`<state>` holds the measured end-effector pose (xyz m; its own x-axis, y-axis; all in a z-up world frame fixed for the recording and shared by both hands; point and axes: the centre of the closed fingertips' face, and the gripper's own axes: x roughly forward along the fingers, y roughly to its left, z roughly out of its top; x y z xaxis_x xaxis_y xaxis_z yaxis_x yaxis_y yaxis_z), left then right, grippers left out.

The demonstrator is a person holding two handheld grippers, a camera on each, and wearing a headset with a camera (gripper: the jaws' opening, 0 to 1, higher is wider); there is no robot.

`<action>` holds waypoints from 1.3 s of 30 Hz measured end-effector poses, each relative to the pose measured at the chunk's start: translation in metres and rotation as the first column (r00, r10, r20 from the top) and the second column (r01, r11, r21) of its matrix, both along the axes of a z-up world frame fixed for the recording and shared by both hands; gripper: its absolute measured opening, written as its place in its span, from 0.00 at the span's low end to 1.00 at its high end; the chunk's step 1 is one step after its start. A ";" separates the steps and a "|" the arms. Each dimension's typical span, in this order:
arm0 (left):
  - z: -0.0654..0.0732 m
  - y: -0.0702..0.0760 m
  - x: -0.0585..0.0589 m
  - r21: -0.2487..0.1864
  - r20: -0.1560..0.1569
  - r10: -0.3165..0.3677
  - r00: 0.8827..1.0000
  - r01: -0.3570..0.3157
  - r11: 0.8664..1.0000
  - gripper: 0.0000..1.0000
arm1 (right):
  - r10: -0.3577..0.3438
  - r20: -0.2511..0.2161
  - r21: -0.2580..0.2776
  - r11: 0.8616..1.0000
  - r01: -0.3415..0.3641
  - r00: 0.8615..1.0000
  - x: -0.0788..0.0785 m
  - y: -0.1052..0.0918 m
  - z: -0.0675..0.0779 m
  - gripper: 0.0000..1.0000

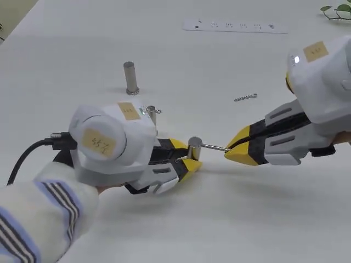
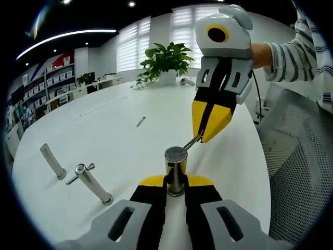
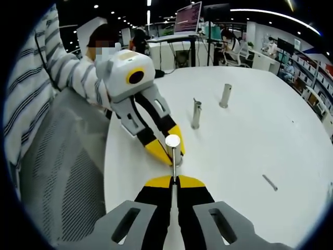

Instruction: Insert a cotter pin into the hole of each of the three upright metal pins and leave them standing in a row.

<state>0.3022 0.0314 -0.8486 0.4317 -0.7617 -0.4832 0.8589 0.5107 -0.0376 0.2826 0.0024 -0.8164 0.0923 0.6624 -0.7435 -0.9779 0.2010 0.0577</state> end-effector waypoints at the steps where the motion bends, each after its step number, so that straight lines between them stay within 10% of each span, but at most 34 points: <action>1: 0.000 0.000 0.000 0.002 0.001 0.000 1.000 0.000 1.000 0.11 | 0.000 0.000 -0.001 1.000 0.000 1.000 0.000 -0.001 -0.001 0.04; 28: -0.001 -0.001 0.001 0.008 -0.002 -0.001 1.000 0.001 1.000 0.11 | 0.013 0.012 0.031 0.999 -0.014 1.000 0.009 0.026 -0.002 0.05; 39: -0.001 -0.001 0.000 0.009 -0.007 0.004 1.000 -0.004 1.000 0.11 | 0.014 0.066 -0.004 1.000 -0.013 0.998 0.011 0.004 -0.004 0.14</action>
<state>0.3025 0.0302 -0.8496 0.4316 -0.7557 -0.4926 0.8565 0.5146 -0.0390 0.2932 0.0067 -0.8203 0.1326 0.6612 -0.7384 -0.9822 0.1878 -0.0082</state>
